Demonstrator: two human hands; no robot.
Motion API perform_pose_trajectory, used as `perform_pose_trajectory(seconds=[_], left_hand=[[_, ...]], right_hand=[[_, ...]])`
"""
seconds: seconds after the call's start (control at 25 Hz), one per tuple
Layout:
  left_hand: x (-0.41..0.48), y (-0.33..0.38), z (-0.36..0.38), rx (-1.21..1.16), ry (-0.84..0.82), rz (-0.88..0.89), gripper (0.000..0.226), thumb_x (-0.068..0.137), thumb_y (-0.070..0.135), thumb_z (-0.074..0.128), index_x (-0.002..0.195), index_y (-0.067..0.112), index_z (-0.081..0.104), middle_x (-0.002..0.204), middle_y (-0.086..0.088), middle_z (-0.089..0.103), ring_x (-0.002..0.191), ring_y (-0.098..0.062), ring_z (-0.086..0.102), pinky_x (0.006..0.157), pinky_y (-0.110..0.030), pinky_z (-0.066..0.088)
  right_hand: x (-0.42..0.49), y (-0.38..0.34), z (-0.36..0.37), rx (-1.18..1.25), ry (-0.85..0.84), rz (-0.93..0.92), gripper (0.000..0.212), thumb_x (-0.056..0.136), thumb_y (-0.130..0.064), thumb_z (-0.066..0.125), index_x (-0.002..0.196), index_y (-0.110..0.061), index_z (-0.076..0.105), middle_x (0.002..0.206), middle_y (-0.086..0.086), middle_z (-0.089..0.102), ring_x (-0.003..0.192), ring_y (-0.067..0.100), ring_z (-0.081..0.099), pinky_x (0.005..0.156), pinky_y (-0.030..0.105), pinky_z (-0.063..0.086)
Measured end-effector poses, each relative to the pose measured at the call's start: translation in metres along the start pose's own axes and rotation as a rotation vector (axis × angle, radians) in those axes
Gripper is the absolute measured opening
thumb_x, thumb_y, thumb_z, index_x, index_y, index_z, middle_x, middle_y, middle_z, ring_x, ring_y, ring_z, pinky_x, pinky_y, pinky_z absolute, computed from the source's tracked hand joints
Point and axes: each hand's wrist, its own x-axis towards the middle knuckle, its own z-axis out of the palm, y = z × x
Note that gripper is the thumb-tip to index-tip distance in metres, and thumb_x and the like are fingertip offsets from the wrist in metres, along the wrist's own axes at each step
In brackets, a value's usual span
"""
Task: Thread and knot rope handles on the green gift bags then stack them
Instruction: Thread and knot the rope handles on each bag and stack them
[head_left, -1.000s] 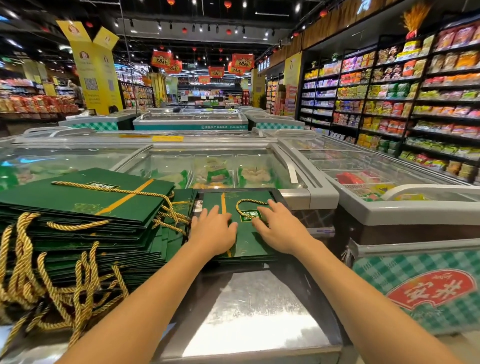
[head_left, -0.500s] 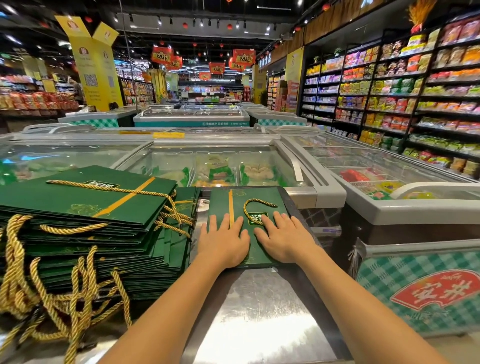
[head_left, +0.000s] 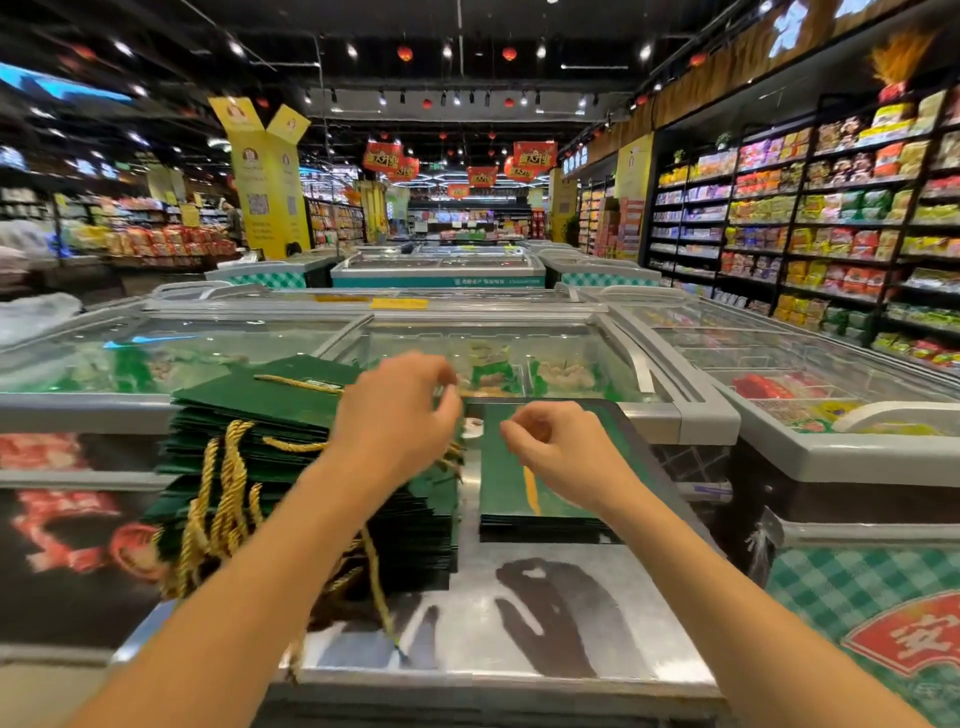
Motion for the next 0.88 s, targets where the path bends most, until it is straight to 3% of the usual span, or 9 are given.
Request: perform_pose_trajectory(seconds=[0.12, 0.28, 0.4, 0.44, 0.48, 0.6, 0.72, 0.8, 0.88], left_hand=[[-0.005, -0.062, -0.048, 0.122, 0.068, -0.132, 0.022, 0.096, 0.034, 0.056, 0.110, 0.025, 0.070, 0.109, 0.002, 0.070, 0.097, -0.023, 0.064, 0.081, -0.040, 0.055], [-0.017, -0.131, -0.079, 0.266, 0.094, -0.333, 0.036, 0.093, 0.047, 0.061, 0.111, 0.017, 0.071, 0.111, -0.006, 0.071, 0.103, -0.031, 0.064, 0.087, -0.047, 0.054], [-0.027, -0.156, -0.080, 0.256, 0.044, -0.485, 0.053, 0.090, 0.062, 0.058, 0.088, 0.011, 0.069, 0.081, -0.007, 0.069, 0.086, -0.033, 0.066, 0.070, -0.039, 0.053], [-0.029, -0.160, -0.077, 0.200, 0.024, -0.504, 0.055, 0.089, 0.064, 0.058, 0.080, 0.011, 0.067, 0.072, -0.006, 0.066, 0.082, -0.033, 0.067, 0.069, -0.038, 0.053], [-0.030, -0.162, -0.074, 0.141, 0.022, -0.517, 0.054, 0.088, 0.065, 0.059, 0.084, 0.012, 0.071, 0.075, -0.006, 0.069, 0.086, -0.033, 0.068, 0.075, -0.041, 0.055], [-0.032, -0.158, -0.070, 0.047, 0.096, -0.570, 0.053, 0.086, 0.064, 0.063, 0.117, 0.021, 0.072, 0.112, -0.002, 0.072, 0.118, -0.033, 0.057, 0.101, -0.049, 0.042], [-0.039, -0.147, -0.066, 0.013, 0.127, -0.587, 0.049, 0.086, 0.063, 0.062, 0.119, 0.028, 0.071, 0.124, -0.002, 0.065, 0.129, -0.034, 0.040, 0.101, -0.049, 0.031], [-0.045, -0.136, -0.063, -0.042, 0.114, -0.578, 0.046, 0.086, 0.062, 0.062, 0.119, 0.030, 0.070, 0.126, -0.004, 0.062, 0.130, -0.033, 0.036, 0.101, -0.048, 0.029], [-0.051, -0.121, -0.060, -0.056, 0.100, -0.549, 0.046, 0.088, 0.061, 0.060, 0.121, 0.030, 0.069, 0.129, -0.003, 0.059, 0.131, -0.032, 0.034, 0.103, -0.047, 0.027]], right_hand=[[0.002, -0.038, 0.025, 0.163, -0.095, 0.057, 0.034, 0.097, -0.048, 0.060, 0.086, -0.019, 0.074, 0.078, -0.001, 0.076, 0.074, 0.014, 0.072, 0.074, 0.039, 0.059], [0.010, -0.066, 0.054, 0.258, -0.097, 0.229, 0.061, 0.093, -0.061, 0.061, 0.097, -0.002, 0.071, 0.088, 0.014, 0.076, 0.060, 0.016, 0.067, 0.057, 0.032, 0.052], [0.014, -0.078, 0.068, 0.266, -0.113, 0.352, 0.071, 0.088, -0.068, 0.061, 0.098, 0.002, 0.068, 0.082, 0.014, 0.073, 0.051, 0.014, 0.059, 0.052, 0.028, 0.042], [0.015, -0.079, 0.071, 0.271, -0.117, 0.369, 0.067, 0.088, -0.066, 0.064, 0.095, 0.000, 0.068, 0.076, 0.013, 0.068, 0.048, 0.014, 0.056, 0.048, 0.026, 0.040], [0.016, -0.079, 0.073, 0.294, -0.124, 0.383, 0.058, 0.088, -0.062, 0.066, 0.092, -0.004, 0.067, 0.074, 0.011, 0.062, 0.048, 0.014, 0.054, 0.045, 0.024, 0.036], [0.013, -0.072, 0.073, 0.398, -0.155, 0.446, 0.042, 0.089, -0.048, 0.074, 0.094, -0.009, 0.062, 0.079, 0.010, 0.054, 0.057, 0.017, 0.047, 0.047, 0.026, 0.033], [0.005, -0.064, 0.064, 0.587, -0.113, 0.543, 0.044, 0.086, -0.040, 0.080, 0.106, -0.003, 0.067, 0.085, 0.005, 0.057, 0.062, 0.014, 0.045, 0.055, 0.027, 0.041], [-0.006, -0.062, 0.055, 0.839, -0.053, 0.575, 0.043, 0.088, -0.025, 0.080, 0.120, -0.003, 0.062, 0.098, 0.005, 0.064, 0.066, 0.013, 0.055, 0.056, 0.023, 0.048], [-0.022, -0.061, 0.047, 1.104, 0.016, 0.599, 0.030, 0.091, -0.008, 0.074, 0.117, -0.005, 0.058, 0.104, 0.011, 0.070, 0.077, 0.017, 0.067, 0.059, 0.023, 0.055]])
